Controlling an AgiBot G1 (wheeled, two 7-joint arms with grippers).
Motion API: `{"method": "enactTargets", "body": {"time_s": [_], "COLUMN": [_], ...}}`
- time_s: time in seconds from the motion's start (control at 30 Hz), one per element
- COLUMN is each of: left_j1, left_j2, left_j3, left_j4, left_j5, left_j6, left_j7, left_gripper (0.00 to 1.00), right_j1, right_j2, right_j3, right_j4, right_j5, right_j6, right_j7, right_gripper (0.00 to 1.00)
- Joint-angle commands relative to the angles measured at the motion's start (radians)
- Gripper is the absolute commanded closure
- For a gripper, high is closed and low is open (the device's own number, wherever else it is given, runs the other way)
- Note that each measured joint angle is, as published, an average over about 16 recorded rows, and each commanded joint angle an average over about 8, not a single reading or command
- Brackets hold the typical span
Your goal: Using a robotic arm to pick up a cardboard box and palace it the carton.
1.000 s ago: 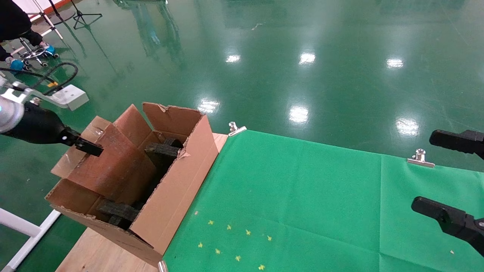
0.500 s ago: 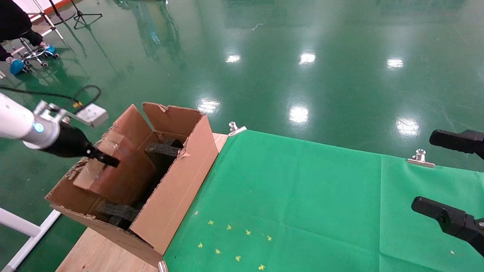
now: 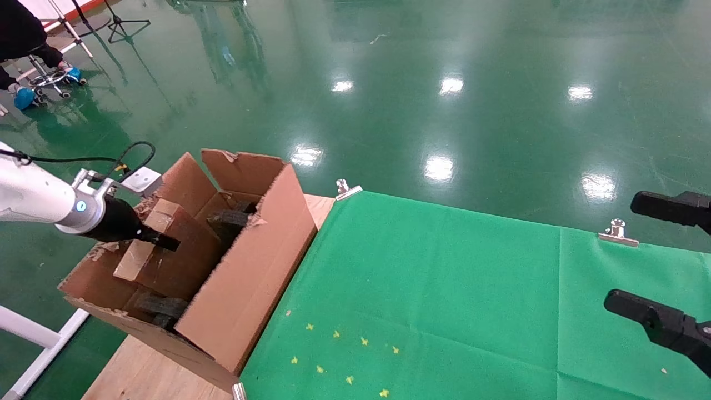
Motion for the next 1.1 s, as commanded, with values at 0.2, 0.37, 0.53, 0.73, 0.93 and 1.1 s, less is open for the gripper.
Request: {"method": "enactTargets", "body": {"time_s": [0.2, 0.37, 0.53, 0.73, 0.93, 1.1], "left_j1": [-0.004, -0.008, -0.012, -0.041, -0.123, -0.176], "left_j2": [-0.002, -0.005, -0.007, -0.018, -0.072, -0.119], "left_j3": [0.001, 0.002, 0.002, -0.017, -0.066, -0.092], "left_j4": [-0.005, -0.008, -0.013, -0.045, -0.161, -0.277], "left_j5": [0.001, 0.004, 0.004, -0.023, -0.092, -0.127], "left_j6": [0.002, 0.009, 0.015, 0.040, 0.105, 0.143], "left_j7": [0.000, 0.000, 0.000, 0.018, 0.044, 0.023], "left_gripper": [0.00, 0.00, 0.00, 0.00, 0.00, 0.00], "right_j1": [0.000, 0.000, 0.000, 0.000, 0.000, 0.000], "right_j2": [0.000, 0.000, 0.000, 0.000, 0.000, 0.000], "right_j3": [0.000, 0.000, 0.000, 0.000, 0.000, 0.000], "right_j4": [0.000, 0.000, 0.000, 0.000, 0.000, 0.000], "right_j5": [0.000, 0.000, 0.000, 0.000, 0.000, 0.000], "right_j6": [0.000, 0.000, 0.000, 0.000, 0.000, 0.000], "right_j7": [0.000, 0.000, 0.000, 0.000, 0.000, 0.000], "right_gripper": [0.00, 0.00, 0.00, 0.00, 0.00, 0.00]}}
